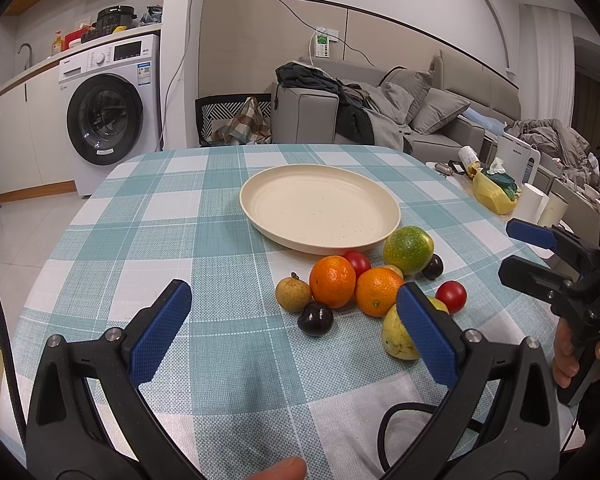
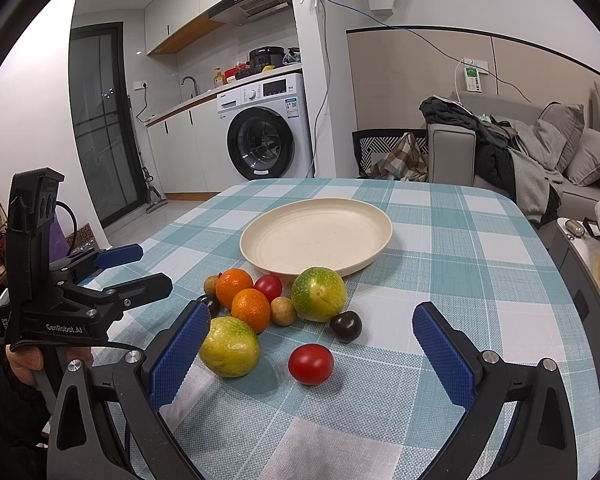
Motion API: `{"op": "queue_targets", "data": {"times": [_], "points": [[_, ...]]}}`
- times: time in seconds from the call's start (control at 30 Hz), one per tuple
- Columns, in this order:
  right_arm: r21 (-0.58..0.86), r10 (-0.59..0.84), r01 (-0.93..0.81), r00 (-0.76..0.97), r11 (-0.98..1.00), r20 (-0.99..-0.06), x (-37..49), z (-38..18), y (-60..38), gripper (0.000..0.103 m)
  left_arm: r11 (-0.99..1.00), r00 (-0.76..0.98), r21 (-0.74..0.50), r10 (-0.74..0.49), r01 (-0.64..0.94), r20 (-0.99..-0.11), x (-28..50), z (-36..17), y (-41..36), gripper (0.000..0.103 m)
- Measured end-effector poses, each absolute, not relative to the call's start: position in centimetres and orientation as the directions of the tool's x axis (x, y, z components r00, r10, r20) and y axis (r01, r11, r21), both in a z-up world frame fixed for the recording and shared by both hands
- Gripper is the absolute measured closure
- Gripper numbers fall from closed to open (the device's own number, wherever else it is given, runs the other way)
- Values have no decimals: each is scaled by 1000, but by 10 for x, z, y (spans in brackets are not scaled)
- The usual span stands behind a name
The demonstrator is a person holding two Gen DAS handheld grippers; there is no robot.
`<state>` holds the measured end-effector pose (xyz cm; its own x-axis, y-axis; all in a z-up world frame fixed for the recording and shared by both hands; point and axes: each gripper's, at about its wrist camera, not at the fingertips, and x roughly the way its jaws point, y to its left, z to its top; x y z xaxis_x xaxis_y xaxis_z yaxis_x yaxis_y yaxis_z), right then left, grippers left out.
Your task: Organize fruits
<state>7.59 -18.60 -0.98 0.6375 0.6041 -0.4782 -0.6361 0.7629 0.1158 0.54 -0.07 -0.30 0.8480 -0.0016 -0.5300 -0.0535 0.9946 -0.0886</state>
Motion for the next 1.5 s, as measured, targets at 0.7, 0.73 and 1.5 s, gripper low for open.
{"op": "queue_targets", "data": {"times": [0.7, 0.73, 1.5], "points": [[116, 604, -636, 637, 763, -479, 76, -10, -186, 0, 995, 847, -87, 1, -55, -531, 6, -3, -1, 1], [116, 603, -636, 637, 763, -480, 76, -10, -186, 0, 995, 847, -87, 1, -55, -532, 6, -3, -2, 1], [115, 602, -635, 637, 764, -481, 76, -9, -186, 0, 998, 853, -59, -28, -3, -522, 1, -4, -13, 1]]}}
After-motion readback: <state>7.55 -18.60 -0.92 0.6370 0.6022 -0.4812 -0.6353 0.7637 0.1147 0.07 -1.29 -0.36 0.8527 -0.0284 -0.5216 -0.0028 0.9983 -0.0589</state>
